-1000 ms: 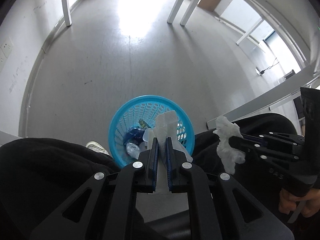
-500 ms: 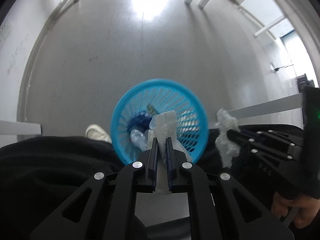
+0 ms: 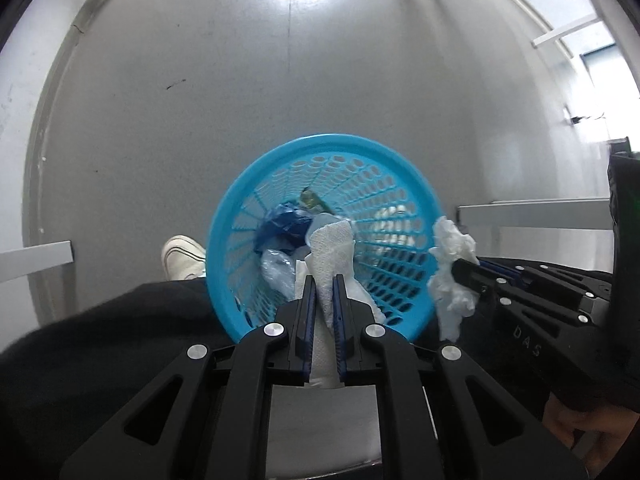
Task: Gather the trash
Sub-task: 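Open the left tool while the right tool opens, dropping napkin and tissue into the basket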
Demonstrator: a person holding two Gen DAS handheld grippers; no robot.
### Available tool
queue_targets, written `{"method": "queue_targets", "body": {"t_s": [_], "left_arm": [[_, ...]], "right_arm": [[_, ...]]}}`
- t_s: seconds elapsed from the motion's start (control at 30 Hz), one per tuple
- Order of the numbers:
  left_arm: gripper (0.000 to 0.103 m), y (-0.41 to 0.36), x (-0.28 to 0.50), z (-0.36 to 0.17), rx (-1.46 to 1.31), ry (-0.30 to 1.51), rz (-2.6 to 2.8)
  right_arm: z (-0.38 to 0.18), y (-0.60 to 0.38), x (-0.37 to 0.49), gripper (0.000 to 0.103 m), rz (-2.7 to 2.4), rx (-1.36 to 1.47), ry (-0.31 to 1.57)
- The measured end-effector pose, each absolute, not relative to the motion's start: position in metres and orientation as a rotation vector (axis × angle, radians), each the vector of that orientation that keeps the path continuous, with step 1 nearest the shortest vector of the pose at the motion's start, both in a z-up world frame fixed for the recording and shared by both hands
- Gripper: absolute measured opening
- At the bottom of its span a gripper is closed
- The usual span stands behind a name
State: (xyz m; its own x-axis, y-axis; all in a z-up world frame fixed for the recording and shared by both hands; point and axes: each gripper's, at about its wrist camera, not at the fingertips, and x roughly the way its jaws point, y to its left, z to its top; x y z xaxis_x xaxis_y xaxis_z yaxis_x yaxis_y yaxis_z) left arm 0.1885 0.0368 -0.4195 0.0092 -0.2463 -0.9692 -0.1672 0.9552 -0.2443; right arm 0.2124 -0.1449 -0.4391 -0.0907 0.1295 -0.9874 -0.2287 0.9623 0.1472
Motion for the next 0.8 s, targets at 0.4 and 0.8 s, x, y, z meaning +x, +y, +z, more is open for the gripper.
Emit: {"method": "queue_targets", "body": {"t_s": [0.4, 0.8], "left_arm": [[0.007, 0.040, 0.203, -0.465, -0.374, 1.672, -0.002], [0.041, 0.055, 0.200, -0.442, -0.360, 1.593, 0.046]], "right_arm": [[-0.470, -0.155, 0.228, 0.013, 0.242, 0.027, 1.710], [-0.451, -0.168, 0.224, 0.048, 0.238, 0.094, 1.647]]}}
